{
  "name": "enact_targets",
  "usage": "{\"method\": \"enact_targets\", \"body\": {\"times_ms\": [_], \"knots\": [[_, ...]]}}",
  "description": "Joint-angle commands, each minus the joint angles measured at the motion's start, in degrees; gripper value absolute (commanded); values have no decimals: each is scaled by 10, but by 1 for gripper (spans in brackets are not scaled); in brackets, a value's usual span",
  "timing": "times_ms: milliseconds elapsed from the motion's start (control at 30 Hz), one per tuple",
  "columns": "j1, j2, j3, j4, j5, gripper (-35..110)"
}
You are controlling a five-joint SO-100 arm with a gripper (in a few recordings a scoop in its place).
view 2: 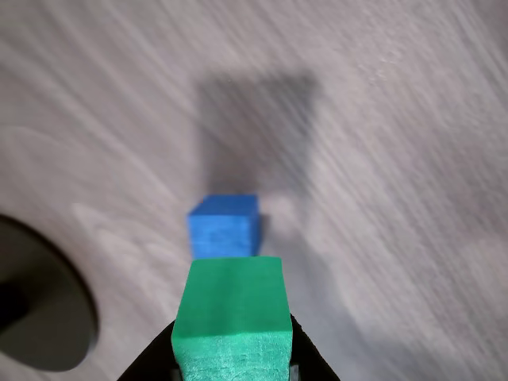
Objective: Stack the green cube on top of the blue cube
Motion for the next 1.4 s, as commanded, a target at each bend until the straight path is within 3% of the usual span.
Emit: {"method": "enact_targets", "body": {"times_ms": [0, 1367], "knots": [[0, -4, -44, -6, 2, 0], [-14, -90, -88, -25, 11, 0]]}}
